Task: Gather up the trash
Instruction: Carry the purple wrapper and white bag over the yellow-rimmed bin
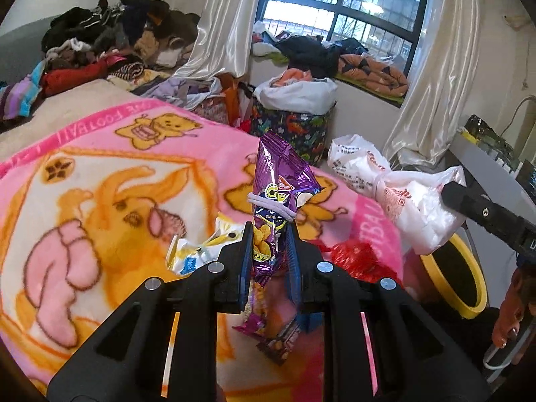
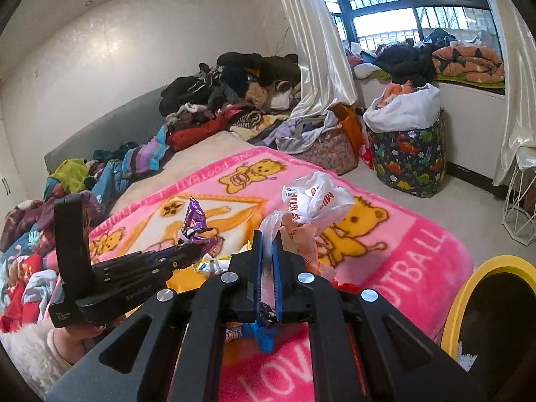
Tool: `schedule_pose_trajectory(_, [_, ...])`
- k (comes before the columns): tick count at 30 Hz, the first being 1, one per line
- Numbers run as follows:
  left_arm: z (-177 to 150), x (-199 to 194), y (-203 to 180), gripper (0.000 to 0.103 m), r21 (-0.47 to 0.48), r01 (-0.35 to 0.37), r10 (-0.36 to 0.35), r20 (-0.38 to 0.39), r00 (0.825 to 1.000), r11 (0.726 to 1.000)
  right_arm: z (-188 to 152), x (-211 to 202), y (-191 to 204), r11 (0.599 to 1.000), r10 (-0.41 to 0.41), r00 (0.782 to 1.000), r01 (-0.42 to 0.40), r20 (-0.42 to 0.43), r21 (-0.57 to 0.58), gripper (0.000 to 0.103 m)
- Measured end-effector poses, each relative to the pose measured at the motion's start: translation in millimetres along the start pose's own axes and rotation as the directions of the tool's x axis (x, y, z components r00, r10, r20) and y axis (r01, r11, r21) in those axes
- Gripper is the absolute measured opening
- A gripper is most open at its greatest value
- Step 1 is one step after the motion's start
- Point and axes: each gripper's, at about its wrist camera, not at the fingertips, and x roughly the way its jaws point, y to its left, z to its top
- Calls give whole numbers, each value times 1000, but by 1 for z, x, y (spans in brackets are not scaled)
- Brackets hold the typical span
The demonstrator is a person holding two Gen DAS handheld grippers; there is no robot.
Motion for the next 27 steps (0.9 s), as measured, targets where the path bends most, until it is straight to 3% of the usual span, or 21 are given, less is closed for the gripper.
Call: schedule_pose_trajectory(27, [11,-11,-76,13,101,82,-87,38,996,991,-11,-67,-47,989,-84,993,74,77,127,6])
